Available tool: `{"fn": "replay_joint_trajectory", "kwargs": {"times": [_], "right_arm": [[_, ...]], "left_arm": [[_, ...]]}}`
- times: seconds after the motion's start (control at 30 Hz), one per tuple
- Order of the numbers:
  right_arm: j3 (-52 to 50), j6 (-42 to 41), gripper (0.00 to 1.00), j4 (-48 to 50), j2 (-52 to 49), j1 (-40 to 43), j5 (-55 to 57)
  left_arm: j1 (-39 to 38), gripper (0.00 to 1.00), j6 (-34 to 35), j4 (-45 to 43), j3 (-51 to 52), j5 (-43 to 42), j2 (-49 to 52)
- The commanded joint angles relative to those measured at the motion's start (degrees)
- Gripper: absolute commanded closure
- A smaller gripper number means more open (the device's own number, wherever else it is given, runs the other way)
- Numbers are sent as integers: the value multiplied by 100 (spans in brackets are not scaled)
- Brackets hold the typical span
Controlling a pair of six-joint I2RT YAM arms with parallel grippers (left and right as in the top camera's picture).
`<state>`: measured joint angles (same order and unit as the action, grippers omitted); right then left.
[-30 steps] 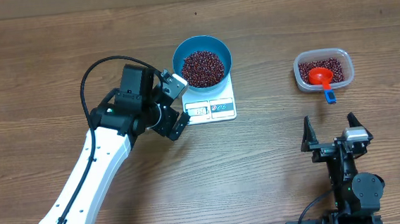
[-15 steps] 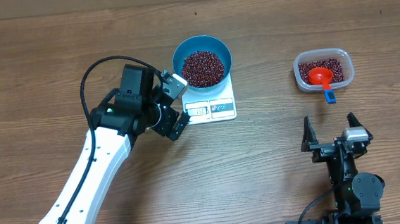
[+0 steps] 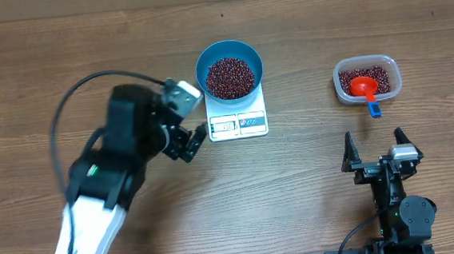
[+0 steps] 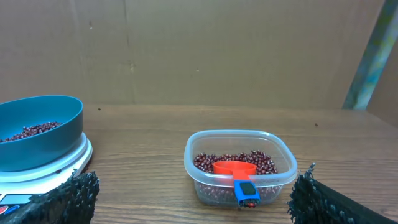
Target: Scoop item into bowl and weigh 150g on scale
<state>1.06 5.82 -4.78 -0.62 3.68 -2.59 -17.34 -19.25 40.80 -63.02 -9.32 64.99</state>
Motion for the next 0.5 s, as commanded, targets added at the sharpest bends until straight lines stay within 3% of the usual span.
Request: {"fn": "replay_joint_trajectory", "kwargs": {"times": [0.0, 0.13, 0.47], "right_arm": [[-61, 4, 0, 20, 46, -22, -9], [-61, 4, 0, 20, 46, -22, -9], [-61, 2, 0, 20, 46, -22, -9]], "left_arm": [[378, 1, 260, -522, 337, 599, -1010], [1220, 0, 1032, -1600, 1360, 570, -2203], [1950, 0, 1331, -3799, 4194, 549, -4594]]}}
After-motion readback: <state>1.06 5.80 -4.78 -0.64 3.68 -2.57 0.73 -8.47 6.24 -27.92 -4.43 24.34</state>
